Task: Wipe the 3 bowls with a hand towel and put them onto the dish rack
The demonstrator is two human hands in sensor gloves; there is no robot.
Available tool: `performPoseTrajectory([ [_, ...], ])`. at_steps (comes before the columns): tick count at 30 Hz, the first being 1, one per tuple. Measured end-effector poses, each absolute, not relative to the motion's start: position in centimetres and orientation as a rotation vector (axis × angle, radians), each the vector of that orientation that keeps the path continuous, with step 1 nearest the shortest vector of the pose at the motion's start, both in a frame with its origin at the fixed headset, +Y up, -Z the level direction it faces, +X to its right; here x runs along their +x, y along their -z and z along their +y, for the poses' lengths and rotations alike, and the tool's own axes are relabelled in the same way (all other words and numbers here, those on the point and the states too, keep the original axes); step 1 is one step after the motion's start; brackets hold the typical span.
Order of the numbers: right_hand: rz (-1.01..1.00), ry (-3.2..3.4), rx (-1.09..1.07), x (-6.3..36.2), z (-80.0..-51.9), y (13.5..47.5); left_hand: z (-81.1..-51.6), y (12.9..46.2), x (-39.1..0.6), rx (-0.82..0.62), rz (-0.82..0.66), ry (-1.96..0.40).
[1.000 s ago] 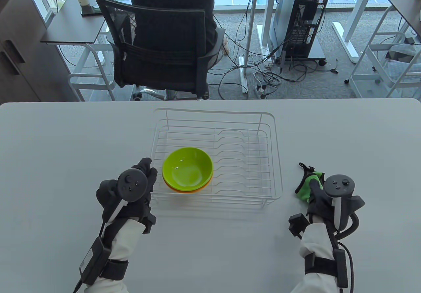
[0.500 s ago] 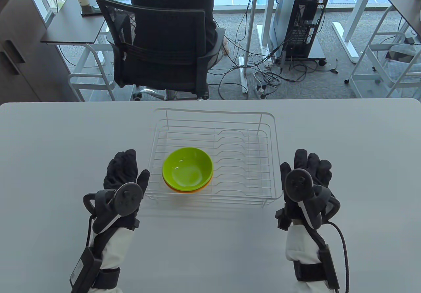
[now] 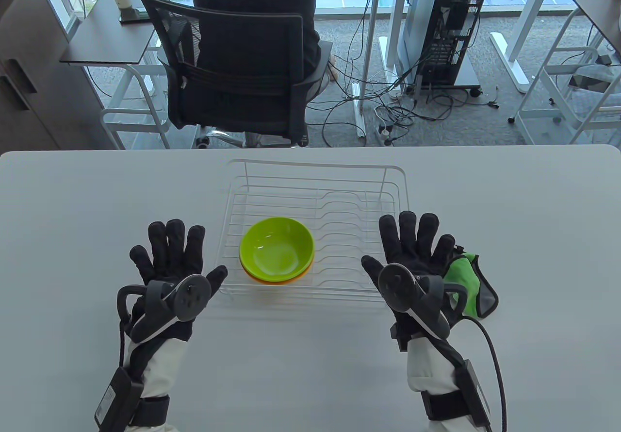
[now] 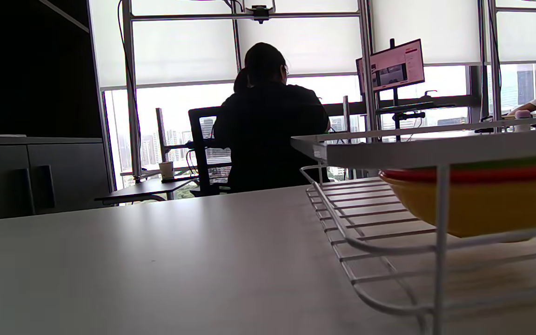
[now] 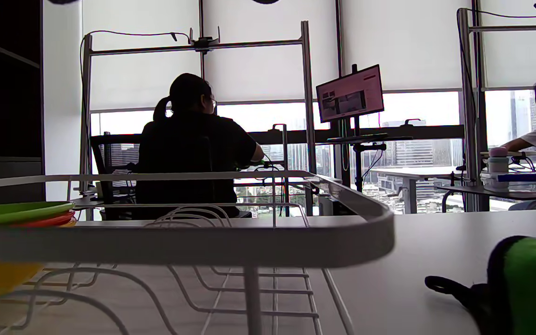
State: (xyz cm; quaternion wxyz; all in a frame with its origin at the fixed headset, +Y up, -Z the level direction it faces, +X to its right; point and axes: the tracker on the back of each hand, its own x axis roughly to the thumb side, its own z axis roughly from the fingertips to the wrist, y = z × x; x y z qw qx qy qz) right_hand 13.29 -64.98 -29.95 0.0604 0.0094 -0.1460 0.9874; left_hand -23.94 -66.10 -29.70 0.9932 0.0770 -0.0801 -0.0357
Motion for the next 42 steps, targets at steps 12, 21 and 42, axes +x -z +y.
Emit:
performPoseTrajectory([
  [12,-0.448,-3.047,0.052,13.45,-65.69,30.13,-67.03,29.9,-23.45,0.121,-0.199,0.058],
  [21,-0.432,-3.053,0.057,13.34,-65.88,30.19,-67.07,29.86,-23.37,0.117,-0.194,0.091],
  [42,-0.37,-3.085,0.058,12.87,-66.06,30.11,-67.05,29.84,-23.33,0.081,-0.191,0.092],
])
